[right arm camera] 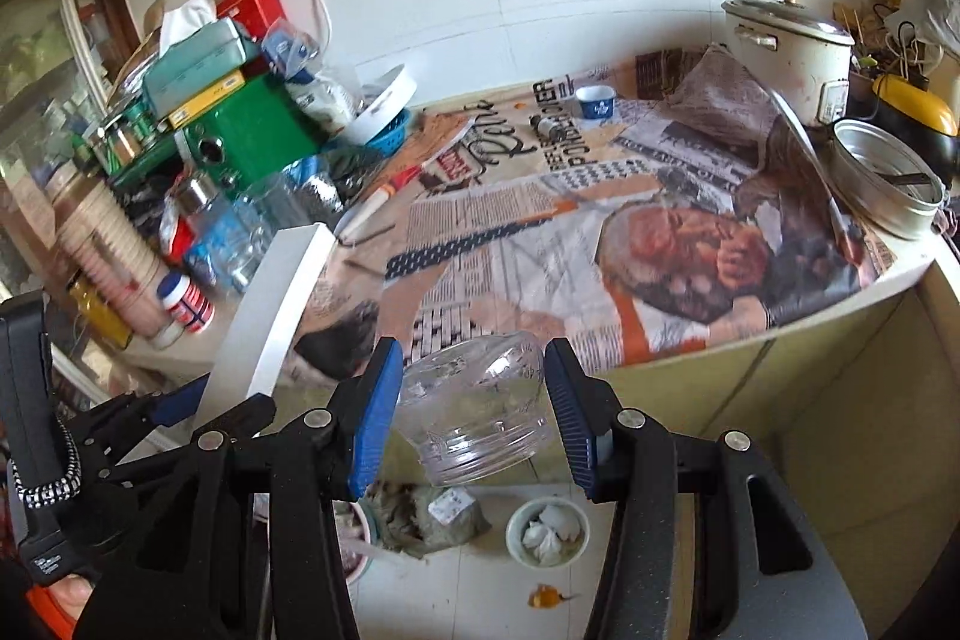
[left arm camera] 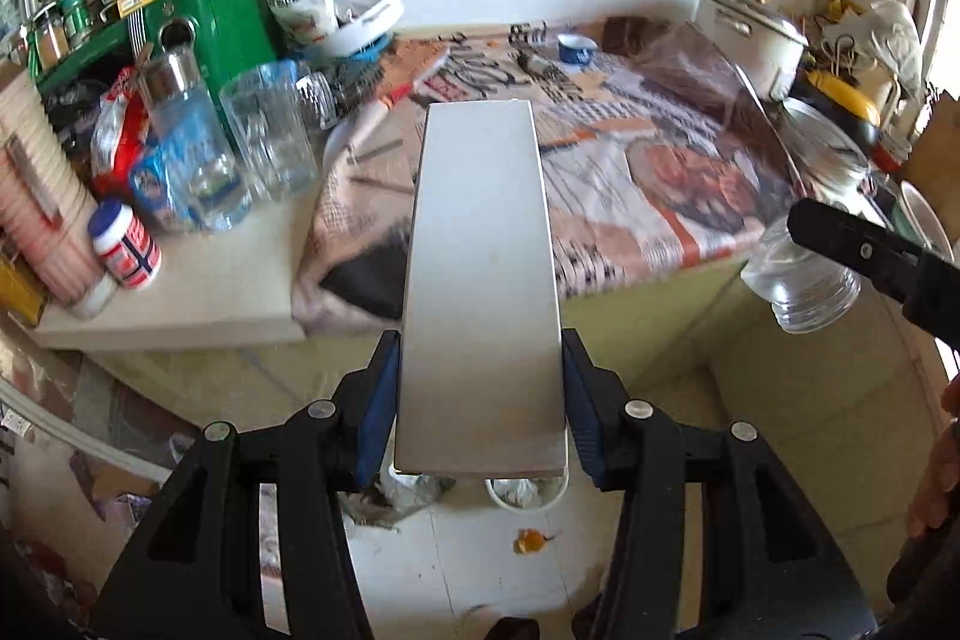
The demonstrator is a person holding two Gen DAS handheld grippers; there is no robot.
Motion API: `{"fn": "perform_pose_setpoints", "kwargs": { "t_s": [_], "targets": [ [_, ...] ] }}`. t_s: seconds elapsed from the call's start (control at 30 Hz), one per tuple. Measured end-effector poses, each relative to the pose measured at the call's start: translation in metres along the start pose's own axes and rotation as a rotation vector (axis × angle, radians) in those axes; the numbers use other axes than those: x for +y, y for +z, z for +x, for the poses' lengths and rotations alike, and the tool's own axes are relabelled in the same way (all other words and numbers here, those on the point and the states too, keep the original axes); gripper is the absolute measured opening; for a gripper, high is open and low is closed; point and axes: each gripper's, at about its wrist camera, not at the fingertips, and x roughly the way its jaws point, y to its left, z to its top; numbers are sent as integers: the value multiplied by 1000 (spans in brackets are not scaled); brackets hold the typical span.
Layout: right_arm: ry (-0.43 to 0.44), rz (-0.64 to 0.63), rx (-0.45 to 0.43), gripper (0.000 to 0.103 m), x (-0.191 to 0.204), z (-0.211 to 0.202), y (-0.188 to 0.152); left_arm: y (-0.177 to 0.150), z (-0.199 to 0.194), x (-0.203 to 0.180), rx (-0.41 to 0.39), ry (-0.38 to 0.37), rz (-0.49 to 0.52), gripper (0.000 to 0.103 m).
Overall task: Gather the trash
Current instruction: 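Carry the white box and clear jar down over the bucket, then open both tools to drop the box and jar into the bucket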
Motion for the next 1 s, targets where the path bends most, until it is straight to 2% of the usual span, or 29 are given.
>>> {"fn": "perform_pose_setpoints", "kwargs": {
  "t_s": [0.2, 0.37, 0.43, 0.57, 0.73, 0.87, 0.9, 1.0],
  "targets": [
    [16, -15, 64, 46, -24, 10, -33, -52, 25, -31, 87, -1, -36, 50],
    [29, -23, 138, 46, -58, 40, -67, -98, 66, -56, 187, 22, -80, 50],
    [37, -22, 170, 46, -71, 58, -81, -119, 89, -63, 239, 7, -126, 50],
    [44, -37, 222, 46, -93, 100, -113, -160, 142, -75, 309, 23, -130, 50],
    [38, -16, 293, 46, -114, 160, -160, -212, 216, -73, 407, 0, -146, 50],
    [34, 21, 360, 46, -129, 216, -205, -260, 282, -66, 502, -44, -163, 50],
    [32, 25, 374, 46, -131, 227, -214, -270, 295, -64, 506, -86, -167, 50],
    [30, 28, 417, 46, -134, 265, -243, -300, 344, -62, 553, -95, -176, 50]
  ]
}}
